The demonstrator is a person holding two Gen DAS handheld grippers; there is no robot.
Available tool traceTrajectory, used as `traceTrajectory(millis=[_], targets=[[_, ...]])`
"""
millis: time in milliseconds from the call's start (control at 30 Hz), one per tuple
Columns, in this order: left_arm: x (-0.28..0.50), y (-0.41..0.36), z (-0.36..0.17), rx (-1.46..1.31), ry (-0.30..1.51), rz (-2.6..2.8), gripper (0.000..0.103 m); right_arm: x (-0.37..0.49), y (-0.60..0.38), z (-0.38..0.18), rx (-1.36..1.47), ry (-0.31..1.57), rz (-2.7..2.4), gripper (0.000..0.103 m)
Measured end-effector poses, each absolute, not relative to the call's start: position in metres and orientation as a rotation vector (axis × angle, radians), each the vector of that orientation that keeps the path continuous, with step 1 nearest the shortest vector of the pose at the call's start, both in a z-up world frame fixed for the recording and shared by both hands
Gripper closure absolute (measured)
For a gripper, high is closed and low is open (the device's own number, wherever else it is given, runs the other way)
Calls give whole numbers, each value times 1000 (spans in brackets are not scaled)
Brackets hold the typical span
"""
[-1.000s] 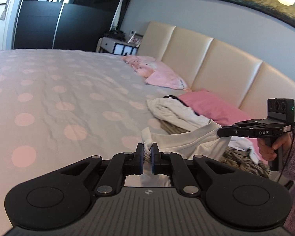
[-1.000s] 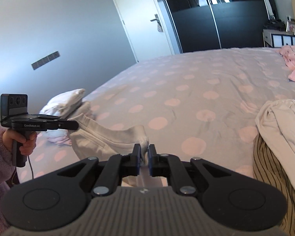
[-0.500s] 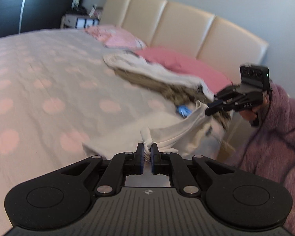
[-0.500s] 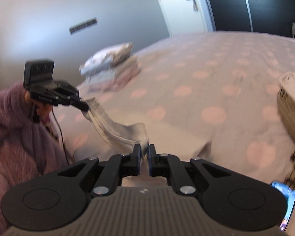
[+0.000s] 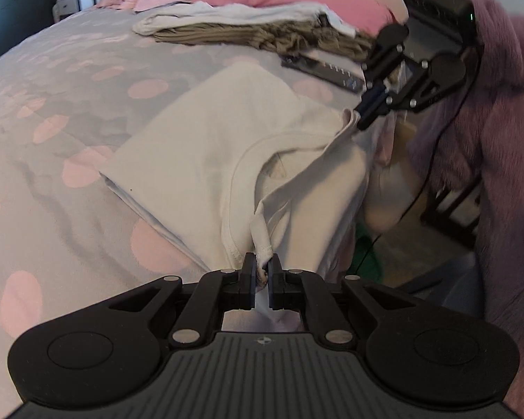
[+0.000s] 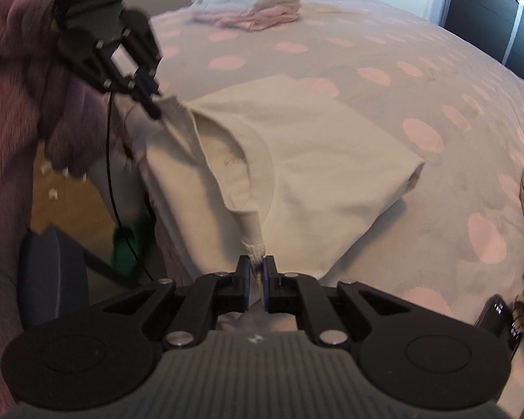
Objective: Fold clothes
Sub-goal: 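Lift the collar with both tools and fold the shirt over onto itself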
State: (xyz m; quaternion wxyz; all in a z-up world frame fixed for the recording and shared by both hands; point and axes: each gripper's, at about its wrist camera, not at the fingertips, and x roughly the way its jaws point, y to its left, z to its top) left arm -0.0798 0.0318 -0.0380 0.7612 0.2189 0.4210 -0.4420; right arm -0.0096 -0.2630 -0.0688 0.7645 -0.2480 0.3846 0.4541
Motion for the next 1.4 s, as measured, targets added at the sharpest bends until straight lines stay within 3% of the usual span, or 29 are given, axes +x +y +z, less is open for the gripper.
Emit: traceTrajectory(millis=[367, 767, 1000, 1133, 1400], targets=[[-113, 23, -42, 756, 871, -989, 94, -33, -250, -74, -748, 851, 1021, 93], [-108, 8, -33, 599, 837, -882, 91, -14, -249, -45, -449, 765, 796, 93], [-92, -9, -52, 544, 896, -803, 91, -13, -226, -82, -452, 898, 765, 90], [-97, -11, -70, 598, 928, -826, 91, -16, -229, -90, -441, 914, 794, 87], [-98, -4, -52, 540, 915, -829, 91, -28, -238, -75, -440, 859, 818, 87]])
